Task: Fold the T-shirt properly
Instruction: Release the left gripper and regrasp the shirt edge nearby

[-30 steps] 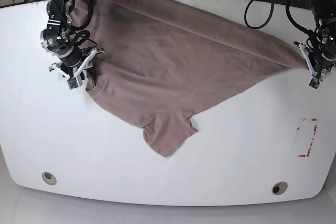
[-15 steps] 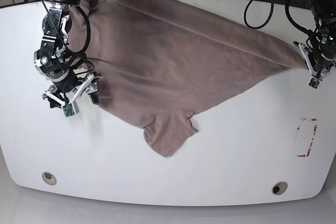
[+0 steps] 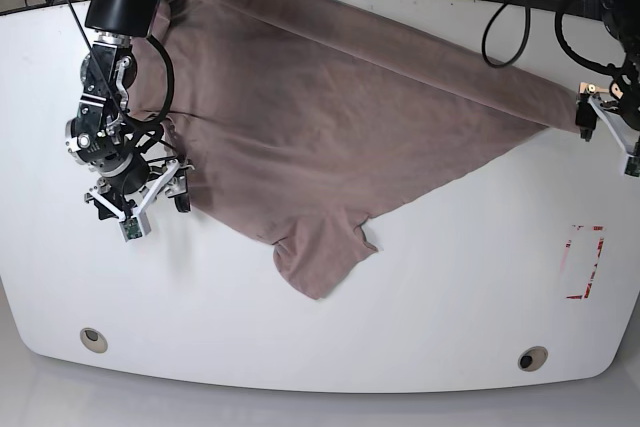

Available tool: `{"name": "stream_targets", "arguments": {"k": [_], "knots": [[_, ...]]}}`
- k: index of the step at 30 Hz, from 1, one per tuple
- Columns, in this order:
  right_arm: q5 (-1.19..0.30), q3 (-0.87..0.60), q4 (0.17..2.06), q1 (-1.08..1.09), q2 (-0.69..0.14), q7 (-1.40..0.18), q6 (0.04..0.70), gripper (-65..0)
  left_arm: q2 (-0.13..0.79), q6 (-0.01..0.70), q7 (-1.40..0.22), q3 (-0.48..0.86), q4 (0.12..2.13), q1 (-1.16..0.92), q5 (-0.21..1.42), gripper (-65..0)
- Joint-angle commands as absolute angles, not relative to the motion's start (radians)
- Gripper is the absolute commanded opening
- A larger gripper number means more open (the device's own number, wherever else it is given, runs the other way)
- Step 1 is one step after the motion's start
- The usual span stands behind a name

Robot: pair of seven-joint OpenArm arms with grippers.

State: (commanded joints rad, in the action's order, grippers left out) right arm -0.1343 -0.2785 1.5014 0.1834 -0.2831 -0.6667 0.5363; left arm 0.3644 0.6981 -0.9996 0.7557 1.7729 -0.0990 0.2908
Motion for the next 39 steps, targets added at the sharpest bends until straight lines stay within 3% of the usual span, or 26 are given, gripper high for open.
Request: {"name": "stream_targets", "arguments": {"k": [13, 21, 27, 39], "knots": [[-0.137, -0.202, 1.156, 0.403, -0.291, -0.582, 0.544, -16.8, 0.384, 0.698, -1.072, 1.029, 1.569, -0.097, 0.573, -1.1], [-0.14, -0.205, 0.954, 0.495, -0.278, -0.57, 0.642, -16.8, 0.38, 0.698, -1.13, 1.121, 1.558, -0.104, 0.582, -1.1], [-0.14, -0.208, 0.944, 0.489, -0.22, -0.573, 0.698, -16.8, 0.383, 0.698, -1.144, 1.158, 1.557, -0.131, 0.582, -1.1], [-0.14, -0.202, 0.946, 0.432, -0.147, -0.573, 0.698, -16.8, 0.384, 0.698, -1.145, 1.164, 1.56, -0.156, 0.582, -1.1]]}}
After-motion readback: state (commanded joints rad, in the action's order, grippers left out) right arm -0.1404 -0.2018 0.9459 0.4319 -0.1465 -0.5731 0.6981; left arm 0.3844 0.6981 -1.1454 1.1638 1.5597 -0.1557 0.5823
